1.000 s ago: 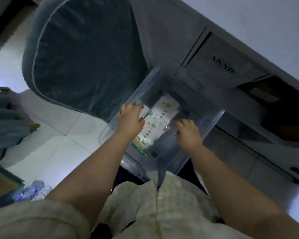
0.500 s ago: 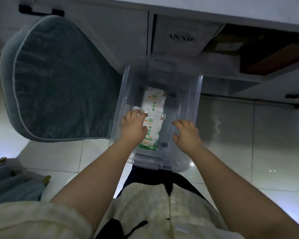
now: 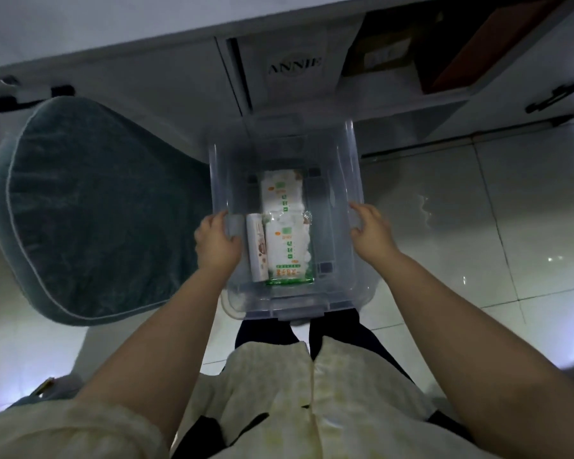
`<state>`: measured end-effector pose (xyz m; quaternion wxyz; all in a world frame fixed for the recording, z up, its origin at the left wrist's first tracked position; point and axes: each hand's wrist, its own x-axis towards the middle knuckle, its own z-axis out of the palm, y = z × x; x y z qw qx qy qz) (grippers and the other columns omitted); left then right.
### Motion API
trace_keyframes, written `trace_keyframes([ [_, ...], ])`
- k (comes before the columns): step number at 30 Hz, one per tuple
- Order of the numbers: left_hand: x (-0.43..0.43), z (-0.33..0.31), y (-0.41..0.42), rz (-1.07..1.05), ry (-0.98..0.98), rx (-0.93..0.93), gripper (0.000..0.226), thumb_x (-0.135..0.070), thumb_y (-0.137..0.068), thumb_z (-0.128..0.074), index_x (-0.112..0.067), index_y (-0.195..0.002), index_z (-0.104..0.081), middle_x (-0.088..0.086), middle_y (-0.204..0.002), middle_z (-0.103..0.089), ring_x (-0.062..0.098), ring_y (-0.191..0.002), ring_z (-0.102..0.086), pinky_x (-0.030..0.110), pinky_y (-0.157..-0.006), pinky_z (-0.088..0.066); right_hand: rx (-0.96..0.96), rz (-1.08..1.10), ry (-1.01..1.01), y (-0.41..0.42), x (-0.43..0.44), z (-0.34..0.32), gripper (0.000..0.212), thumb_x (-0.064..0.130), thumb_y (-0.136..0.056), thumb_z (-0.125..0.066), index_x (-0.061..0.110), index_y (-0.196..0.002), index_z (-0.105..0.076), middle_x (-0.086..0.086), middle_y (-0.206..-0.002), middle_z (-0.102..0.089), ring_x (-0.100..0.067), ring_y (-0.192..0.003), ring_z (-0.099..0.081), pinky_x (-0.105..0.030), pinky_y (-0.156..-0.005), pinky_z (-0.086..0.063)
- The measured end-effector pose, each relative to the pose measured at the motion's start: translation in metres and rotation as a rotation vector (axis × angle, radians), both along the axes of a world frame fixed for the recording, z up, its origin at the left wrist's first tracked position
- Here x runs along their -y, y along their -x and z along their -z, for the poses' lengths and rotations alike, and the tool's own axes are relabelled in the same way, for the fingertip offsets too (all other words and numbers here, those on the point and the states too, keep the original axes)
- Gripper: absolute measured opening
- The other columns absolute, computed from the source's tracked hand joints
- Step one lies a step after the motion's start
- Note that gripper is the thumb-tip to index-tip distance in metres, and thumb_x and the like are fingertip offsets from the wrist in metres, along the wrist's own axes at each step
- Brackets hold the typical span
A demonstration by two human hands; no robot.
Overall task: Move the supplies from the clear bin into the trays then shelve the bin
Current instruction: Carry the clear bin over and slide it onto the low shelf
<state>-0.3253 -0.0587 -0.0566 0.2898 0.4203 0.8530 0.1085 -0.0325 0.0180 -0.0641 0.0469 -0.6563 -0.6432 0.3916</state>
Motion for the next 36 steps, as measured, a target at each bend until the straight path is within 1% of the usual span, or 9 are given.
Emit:
trace_keyframes([
  [4, -0.012, 0.016, 0.039, -0.267, 0.099, 0.325, 0.066, -0.021, -0.086, -0.061, -0.018, -0.145, -0.032, 0.013, -0.142, -0.045, 0.030, -0.123, -0.048, 0.041, -0.097, -0.045, -0.185, 0.500, 0.270, 0.010, -0.013, 0.012, 0.061, 0.008, -0.089, -0.051, 0.020, -0.145, -0.031, -0.011, -0.139, -0.049, -0.026, -0.111, -0.054, -0.029, -0.086, -0.045],
  [7, -0.022, 0.019, 0.057, -0.439, 0.142, 0.652, 0.055, -0.013, -0.080, -0.064, -0.011, -0.132, -0.050, 0.015, -0.121, -0.063, 0.023, -0.091, -0.065, 0.033, -0.075, -0.053, -0.256, 0.745, 0.255, 0.018, -0.014, 0.021, 0.051, 0.002, -0.088, -0.049, 0.015, -0.137, -0.047, -0.010, -0.125, -0.058, -0.018, -0.095, -0.053, -0.020, -0.064, -0.041],
  [10, -0.027, 0.015, 0.066, -0.501, 0.183, 0.911, 0.042, 0.004, -0.083, -0.057, -0.006, -0.124, -0.057, 0.010, -0.090, -0.071, 0.016, -0.065, -0.067, 0.030, -0.059, -0.054, -0.333, 0.867, 0.330, 0.018, -0.016, 0.025, 0.043, -0.003, -0.086, -0.046, 0.018, -0.121, -0.059, -0.006, -0.099, -0.063, -0.017, -0.077, -0.055, -0.020, -0.056, -0.042],
  [14, -0.037, 0.005, 0.056, -0.494, 0.165, 0.885, 0.040, -0.001, -0.089, -0.058, -0.014, -0.126, -0.052, 0.008, -0.100, -0.066, 0.022, -0.080, -0.067, 0.034, -0.060, -0.056, -0.266, 1.005, 0.323, 0.006, -0.011, 0.017, 0.026, -0.005, -0.088, -0.040, 0.011, -0.076, -0.057, -0.003, -0.071, -0.050, -0.021, -0.064, -0.047, -0.020, -0.048, -0.039],
  [16, -0.047, -0.004, 0.040, -0.477, 0.131, 0.855, 0.043, -0.008, -0.086, -0.065, -0.019, -0.125, -0.052, 0.008, -0.104, -0.066, 0.025, -0.086, -0.068, 0.034, -0.060, -0.058, -0.191, 1.025, 0.313, -0.009, -0.003, 0.008, 0.024, -0.004, -0.092, -0.039, 0.008, -0.079, -0.055, -0.008, -0.076, -0.055, -0.021, -0.068, -0.054, -0.022, -0.054, -0.044],
  [20, -0.073, -0.029, -0.002, -0.371, 0.131, 0.997, 0.037, -0.005, -0.085, -0.064, -0.016, -0.120, -0.061, 0.013, -0.106, -0.070, 0.026, -0.087, -0.071, 0.040, -0.071, -0.059, -0.431, 1.382, 0.239, -0.056, 0.025, -0.022, 0.020, -0.006, -0.083, -0.055, 0.007, -0.068, -0.059, -0.005, -0.040, -0.053, -0.008, -0.026, -0.045, -0.013, -0.031, -0.034],
  [27, -0.123, -0.085, -0.106, 0.044, 0.217, 1.272, 0.059, 0.018, -0.077, -0.041, -0.014, -0.121, -0.064, 0.018, -0.116, -0.066, 0.033, -0.102, -0.065, 0.044, -0.088, -0.054, -0.822, 1.672, 0.114, -0.161, 0.097, -0.110, 0.019, -0.008, -0.083, -0.058, 0.005, -0.069, -0.063, -0.002, -0.047, -0.056, -0.009, -0.036, -0.047, -0.015, -0.039, -0.043],
  [31, -0.147, -0.118, -0.182, 0.179, 0.357, 1.516, 0.055, 0.009, -0.080, -0.043, -0.010, -0.131, -0.056, 0.014, -0.119, -0.064, 0.025, -0.097, -0.066, 0.036, -0.076, -0.057, -0.921, 1.549, -0.029, -0.232, 0.143, -0.150, 0.038, -0.018, -0.085, -0.041, 0.009, -0.094, -0.066, -0.001, -0.078, -0.061, -0.011, -0.064, -0.056, -0.019, -0.060, -0.052],
  [36, -0.164, -0.168, -0.310, 0.388, 0.371, 1.522, 0.049, 0.007, -0.081, -0.043, -0.013, -0.120, -0.066, 0.010, -0.112, -0.069, 0.021, -0.097, -0.067, 0.028, -0.077, -0.057, -1.077, 1.407, -0.210, -0.330, 0.187, -0.191, 0.029, 0.000, -0.093, -0.048, 0.020, -0.108, -0.065, 0.008, -0.091, -0.066, -0.012, -0.086, -0.059, -0.031, -0.081, -0.049],
])
